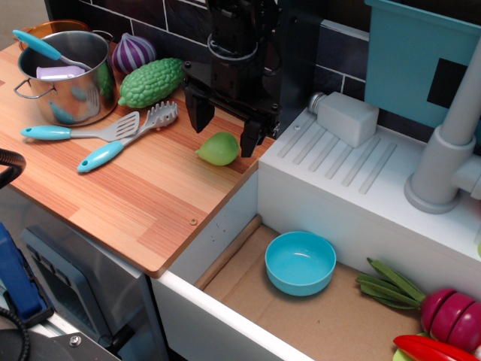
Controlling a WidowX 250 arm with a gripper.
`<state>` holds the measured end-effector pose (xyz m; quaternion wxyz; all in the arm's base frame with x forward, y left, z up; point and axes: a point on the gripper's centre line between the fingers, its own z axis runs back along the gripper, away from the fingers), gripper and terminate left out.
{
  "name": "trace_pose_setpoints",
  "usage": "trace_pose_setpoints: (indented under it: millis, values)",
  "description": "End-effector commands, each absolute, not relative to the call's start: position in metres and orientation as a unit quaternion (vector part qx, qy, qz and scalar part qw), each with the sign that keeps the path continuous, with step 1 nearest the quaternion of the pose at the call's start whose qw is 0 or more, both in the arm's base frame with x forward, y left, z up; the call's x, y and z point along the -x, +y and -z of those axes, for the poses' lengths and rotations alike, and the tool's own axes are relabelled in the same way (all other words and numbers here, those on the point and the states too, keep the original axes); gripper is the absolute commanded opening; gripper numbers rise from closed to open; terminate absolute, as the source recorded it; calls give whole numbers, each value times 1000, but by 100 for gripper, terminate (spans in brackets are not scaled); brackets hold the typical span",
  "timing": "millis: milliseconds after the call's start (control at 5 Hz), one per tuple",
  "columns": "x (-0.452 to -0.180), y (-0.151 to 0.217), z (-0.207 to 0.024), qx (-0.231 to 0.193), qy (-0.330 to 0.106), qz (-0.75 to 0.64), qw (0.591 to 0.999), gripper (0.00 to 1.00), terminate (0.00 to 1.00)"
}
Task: Put pear in bowl
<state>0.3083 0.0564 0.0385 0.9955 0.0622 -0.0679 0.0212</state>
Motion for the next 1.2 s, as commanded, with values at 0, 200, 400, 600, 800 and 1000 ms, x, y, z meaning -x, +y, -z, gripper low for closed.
trace_pose_setpoints:
  millis: [0,200,400,600,800,1000]
  values:
    - [-315,65,-36,-55,-87,-20,994,100,0]
    - [-316,69,-25,-32,-76,-27,996,100,0]
    - [-317,68,-24,-34,-73,-28,996,0,0]
    - [-316,65,-28,-30,-71,-26,997,0,0]
    - [-321,40,-40,-42,-71,-41,996,0,0]
    - [-319,16,-49,-45,-60,-66,995,0,0]
